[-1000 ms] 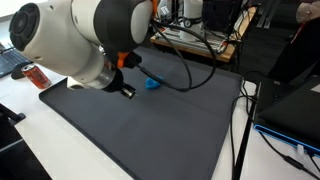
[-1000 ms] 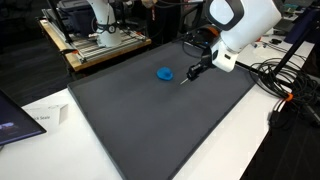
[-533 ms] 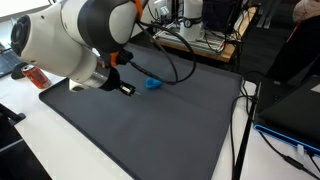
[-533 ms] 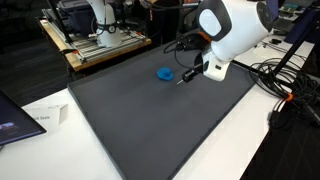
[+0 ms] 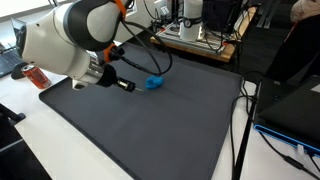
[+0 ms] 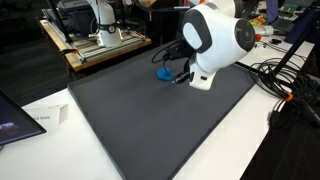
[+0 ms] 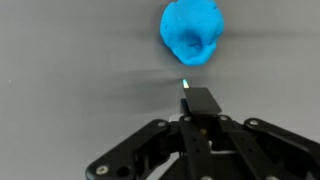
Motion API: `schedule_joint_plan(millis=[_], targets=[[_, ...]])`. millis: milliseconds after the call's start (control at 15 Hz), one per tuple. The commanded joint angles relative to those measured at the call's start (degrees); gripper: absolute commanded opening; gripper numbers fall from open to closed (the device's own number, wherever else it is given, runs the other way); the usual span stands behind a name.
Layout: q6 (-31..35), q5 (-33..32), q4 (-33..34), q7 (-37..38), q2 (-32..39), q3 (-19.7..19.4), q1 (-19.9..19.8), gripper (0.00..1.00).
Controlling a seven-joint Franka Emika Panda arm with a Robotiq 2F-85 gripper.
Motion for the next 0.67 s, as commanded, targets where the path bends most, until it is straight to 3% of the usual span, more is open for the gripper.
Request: schedule_joint_plan(millis=[0,267,600], targets=[[2.7,3.0,-10.9,-2.8,-6.3,1.9,-4.1,0.03],[6.2,4.6,-19.8,-5.0,-10.9,3.0,-7.4,0.03],[16.3,8.3,-32.2,-5.8,-17.2,3.9,-11.7,0.03]])
